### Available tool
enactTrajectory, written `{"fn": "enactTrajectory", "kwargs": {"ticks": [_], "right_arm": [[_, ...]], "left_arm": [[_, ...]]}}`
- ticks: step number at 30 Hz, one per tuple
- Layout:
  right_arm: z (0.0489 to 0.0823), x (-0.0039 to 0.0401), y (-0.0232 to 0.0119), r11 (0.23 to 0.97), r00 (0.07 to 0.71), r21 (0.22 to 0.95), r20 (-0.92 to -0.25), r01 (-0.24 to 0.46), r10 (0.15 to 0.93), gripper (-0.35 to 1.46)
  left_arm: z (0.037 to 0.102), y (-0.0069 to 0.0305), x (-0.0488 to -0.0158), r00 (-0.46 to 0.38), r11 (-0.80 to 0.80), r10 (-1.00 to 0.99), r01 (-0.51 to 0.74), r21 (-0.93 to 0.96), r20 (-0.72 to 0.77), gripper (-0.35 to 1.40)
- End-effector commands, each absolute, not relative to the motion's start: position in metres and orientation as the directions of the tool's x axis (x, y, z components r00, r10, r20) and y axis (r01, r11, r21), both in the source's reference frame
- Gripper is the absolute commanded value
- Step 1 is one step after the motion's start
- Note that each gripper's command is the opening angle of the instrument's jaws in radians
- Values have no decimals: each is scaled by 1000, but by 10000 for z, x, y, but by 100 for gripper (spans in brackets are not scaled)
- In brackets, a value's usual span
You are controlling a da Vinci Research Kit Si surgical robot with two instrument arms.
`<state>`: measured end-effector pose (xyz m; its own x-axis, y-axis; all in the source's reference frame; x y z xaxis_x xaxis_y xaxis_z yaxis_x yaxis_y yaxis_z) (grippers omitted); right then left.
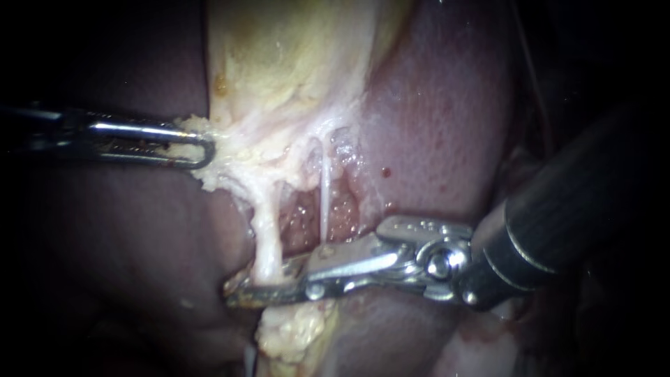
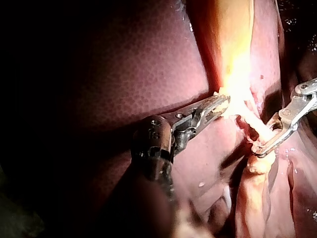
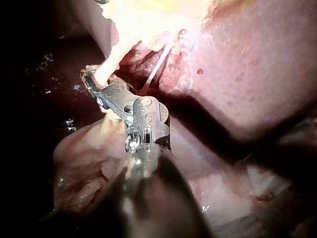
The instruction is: Going back first clip left tube
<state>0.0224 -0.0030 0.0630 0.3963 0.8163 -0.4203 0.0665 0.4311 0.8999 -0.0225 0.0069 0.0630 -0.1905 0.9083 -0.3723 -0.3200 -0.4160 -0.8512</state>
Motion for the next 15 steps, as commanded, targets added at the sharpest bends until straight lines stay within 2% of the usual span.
{"fn": "enactTrajectory", "kwargs": {"ticks": [1,2,3,5,8,10,15], "right_arm": [[631,224,-31,424,397,904,-412,63,820,-35],[631,224,-31,420,399,906,-407,59,821,-35],[632,225,-31,420,397,906,-408,61,822,-27],[633,225,-33,418,391,906,-409,66,824,9],[636,228,-34,405,361,911,-406,84,839,39],[639,231,-35,399,339,912,-408,100,848,42],[651,238,-33,470,318,874,-484,125,815,48]], "left_arm": [[630,69,-224,-191,-416,908,-320,-851,-372,-35],[630,69,-224,-191,-416,908,-320,-851,-372,-35],[630,69,-224,-191,-416,908,-320,-851,-372,-35],[630,69,-224,-191,-416,908,-320,-851,-372,-35],[630,69,-224,-191,-416,908,-320,-851,-372,-35],[630,69,-224,-191,-416,908,-320,-851,-372,-35],[629,69,-224,-191,-416,908,-320,-851,-372,-35]]}}
